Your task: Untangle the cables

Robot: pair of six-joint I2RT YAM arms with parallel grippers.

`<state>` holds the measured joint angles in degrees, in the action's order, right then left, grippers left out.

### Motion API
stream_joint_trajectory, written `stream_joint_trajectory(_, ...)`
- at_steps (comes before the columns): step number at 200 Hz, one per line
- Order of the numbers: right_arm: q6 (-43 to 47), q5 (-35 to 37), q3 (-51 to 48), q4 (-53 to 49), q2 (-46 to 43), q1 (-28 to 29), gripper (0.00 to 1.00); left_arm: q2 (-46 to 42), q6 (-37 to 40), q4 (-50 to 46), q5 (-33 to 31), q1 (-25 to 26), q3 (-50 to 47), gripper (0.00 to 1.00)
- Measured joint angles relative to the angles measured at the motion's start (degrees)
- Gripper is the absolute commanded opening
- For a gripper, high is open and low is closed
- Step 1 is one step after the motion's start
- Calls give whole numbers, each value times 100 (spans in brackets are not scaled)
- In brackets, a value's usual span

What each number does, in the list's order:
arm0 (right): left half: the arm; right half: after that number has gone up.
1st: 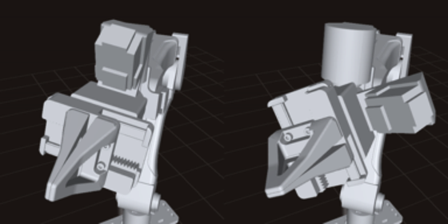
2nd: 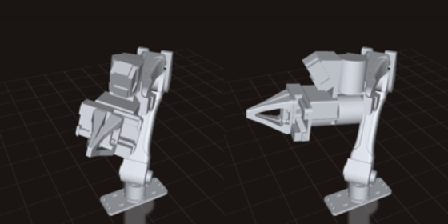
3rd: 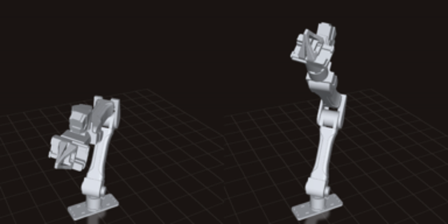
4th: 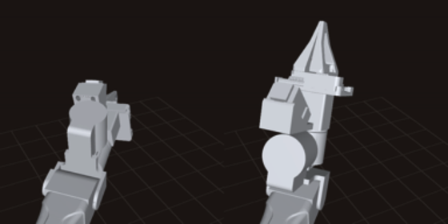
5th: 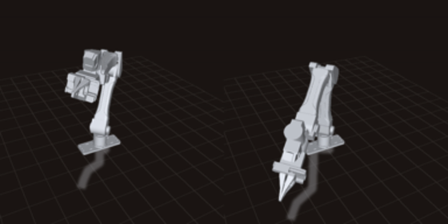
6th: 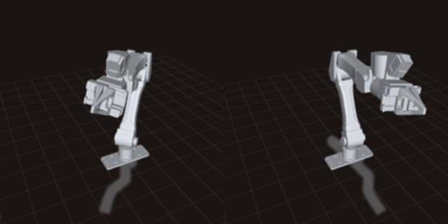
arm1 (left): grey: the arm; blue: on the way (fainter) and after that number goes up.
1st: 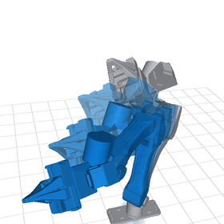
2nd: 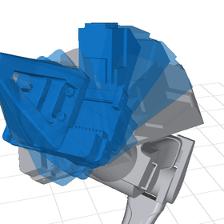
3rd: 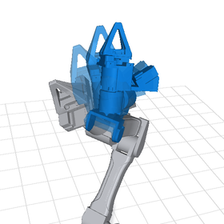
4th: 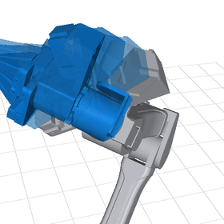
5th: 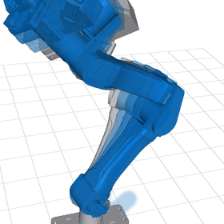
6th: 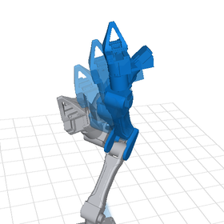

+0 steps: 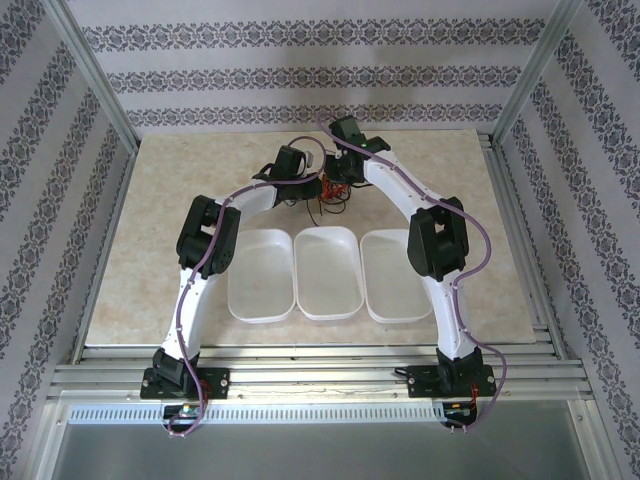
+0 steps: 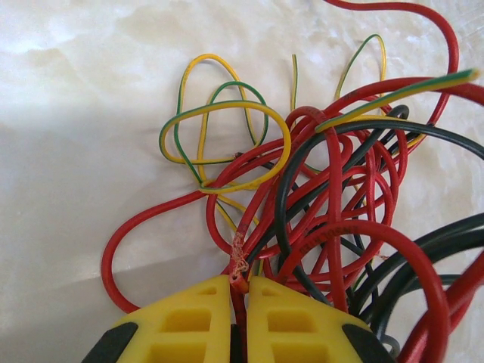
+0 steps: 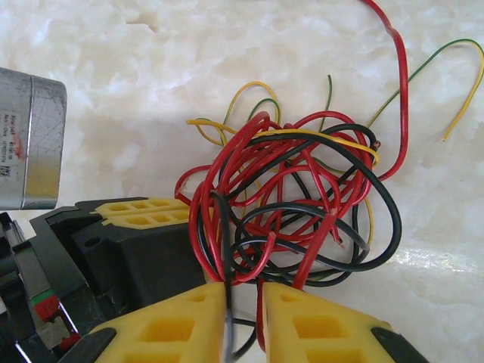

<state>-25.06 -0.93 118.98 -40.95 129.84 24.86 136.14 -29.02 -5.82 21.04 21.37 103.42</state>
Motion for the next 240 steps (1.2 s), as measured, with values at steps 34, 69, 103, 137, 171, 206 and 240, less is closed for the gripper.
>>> stream_joint_trajectory(34, 44, 48, -125, 2, -96, 0, 28, -42, -4, 50, 4, 2, -55, 6)
stream_joint_trajectory(69, 59, 68, -146, 9, -188, 0, 26, -55, -55, 90, 33, 2, -57, 5)
stream_joint_trajectory(103, 59, 68, -129, -4, -173, 0, 26, -55, -142, 164, 105, 2, -92, 5)
stream_joint_trajectory(137, 59, 68, -50, -11, -46, -7, 26, -55, -151, 184, 125, 2, -98, 5)
stream_joint_trajectory(171, 87, 63, -48, -46, 92, -66, 15, -55, -151, 201, 125, 0, -109, 5)
stream_joint_trajectory(206, 90, 20, -22, -68, 192, -74, 0, -55, -153, 203, 122, 2, -109, 5)
stream_joint_trajectory(240, 140, 17, 125, -85, 177, -74, 0, -55, -151, 203, 120, 2, -109, 4)
